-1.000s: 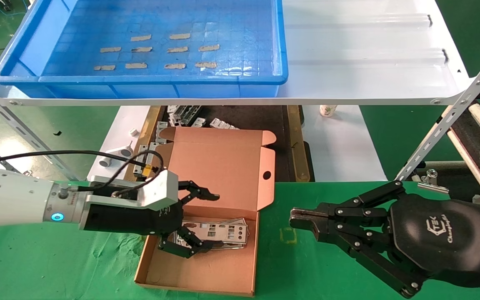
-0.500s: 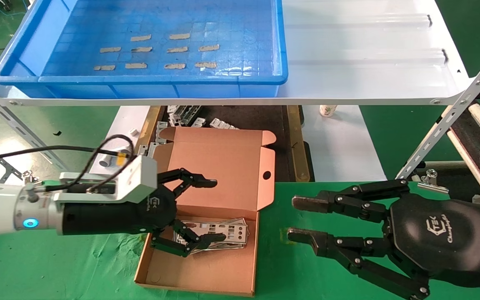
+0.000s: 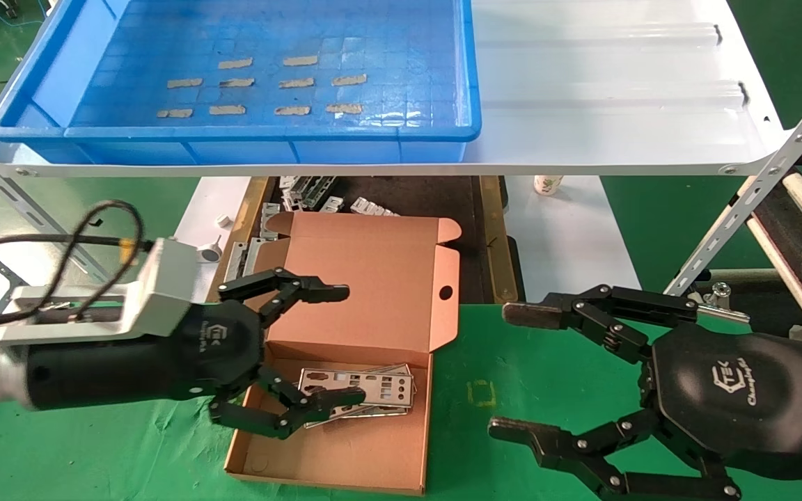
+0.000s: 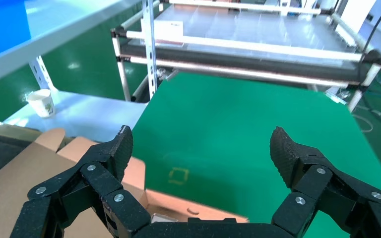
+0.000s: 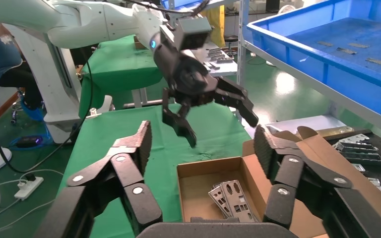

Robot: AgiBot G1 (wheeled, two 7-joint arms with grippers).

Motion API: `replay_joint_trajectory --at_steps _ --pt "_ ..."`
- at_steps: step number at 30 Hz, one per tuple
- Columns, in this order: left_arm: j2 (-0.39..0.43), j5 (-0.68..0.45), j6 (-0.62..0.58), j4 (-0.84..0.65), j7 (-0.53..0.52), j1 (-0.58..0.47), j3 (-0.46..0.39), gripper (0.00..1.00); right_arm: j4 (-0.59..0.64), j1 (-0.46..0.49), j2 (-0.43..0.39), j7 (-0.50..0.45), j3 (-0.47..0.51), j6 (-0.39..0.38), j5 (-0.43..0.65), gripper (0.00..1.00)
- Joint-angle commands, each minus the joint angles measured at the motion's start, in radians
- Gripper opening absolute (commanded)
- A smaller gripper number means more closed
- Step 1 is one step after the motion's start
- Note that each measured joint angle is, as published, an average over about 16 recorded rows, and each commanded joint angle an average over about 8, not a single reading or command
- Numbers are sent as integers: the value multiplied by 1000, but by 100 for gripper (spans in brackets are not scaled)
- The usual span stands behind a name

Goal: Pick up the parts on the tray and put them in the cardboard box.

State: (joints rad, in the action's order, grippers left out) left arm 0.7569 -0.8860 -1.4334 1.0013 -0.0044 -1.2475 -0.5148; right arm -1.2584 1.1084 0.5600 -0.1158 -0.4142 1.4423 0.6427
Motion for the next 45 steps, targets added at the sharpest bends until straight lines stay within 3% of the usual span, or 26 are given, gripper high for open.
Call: replay_joint_trajectory --at_steps 1,23,45 --pt "-13 14 -6 26 -17 16 21 100 0 0 0 0 0 0 0 100" --pt "-150 160 -64 291 -186 177 241 100 0 0 0 0 0 0 0 100" --pt "-148 158 -64 287 -184 176 239 100 0 0 0 0 0 0 0 100"
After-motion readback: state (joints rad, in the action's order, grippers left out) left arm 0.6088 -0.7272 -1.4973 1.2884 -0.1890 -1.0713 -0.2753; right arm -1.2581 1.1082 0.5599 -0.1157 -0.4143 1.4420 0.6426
